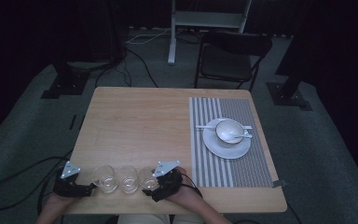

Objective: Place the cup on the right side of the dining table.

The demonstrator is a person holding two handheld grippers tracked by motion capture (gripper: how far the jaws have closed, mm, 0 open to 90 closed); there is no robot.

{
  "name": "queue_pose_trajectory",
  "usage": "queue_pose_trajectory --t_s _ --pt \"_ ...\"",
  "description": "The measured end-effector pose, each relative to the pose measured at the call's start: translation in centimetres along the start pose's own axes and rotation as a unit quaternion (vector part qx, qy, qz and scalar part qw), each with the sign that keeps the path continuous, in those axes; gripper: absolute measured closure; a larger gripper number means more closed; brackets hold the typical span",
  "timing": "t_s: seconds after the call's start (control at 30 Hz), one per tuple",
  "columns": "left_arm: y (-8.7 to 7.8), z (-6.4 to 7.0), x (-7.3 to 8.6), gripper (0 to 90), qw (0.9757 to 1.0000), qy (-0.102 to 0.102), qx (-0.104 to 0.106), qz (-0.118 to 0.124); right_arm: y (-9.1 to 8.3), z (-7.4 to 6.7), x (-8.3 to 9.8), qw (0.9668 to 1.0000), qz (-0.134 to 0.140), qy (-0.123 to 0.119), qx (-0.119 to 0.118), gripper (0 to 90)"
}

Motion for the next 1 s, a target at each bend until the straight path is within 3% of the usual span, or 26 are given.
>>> queue_pose_trajectory --t_s 0.33,0.6,0.73,1.0 --pt "0.0 0.0 0.0 0.5 1.0 0.0 0.0 0.0 0.8 -0.6 0.0 0.9996 0.005 -0.012 0.026 20.3" --pt "0.0 0.0 0.0 0.6 1.0 0.0 0.0 0.0 0.5 -0.7 0.1 0.9989 0.0 -0.006 0.047 20.6" --pt "0.0 0.0 0.0 0.6 1.0 0.0 0.0 0.0 0.0 -0.2 0.2 0.998 0.006 0.007 0.063 20.6" --pt "0.0 0.0 0.0 0.5 1.0 0.0 0.0 0.0 -1.5 1.1 -0.4 0.9973 0.008 0.034 0.065 20.6"
Point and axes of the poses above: each handheld gripper's, and its own axes: y roughly forward along the jaws, x roughly out of its underside, z roughly to its right, the point moved 3 cm from there along y, roughly forward along the jaws, and after that the axes turned 8 degrees about x, right-handed, at the moved point
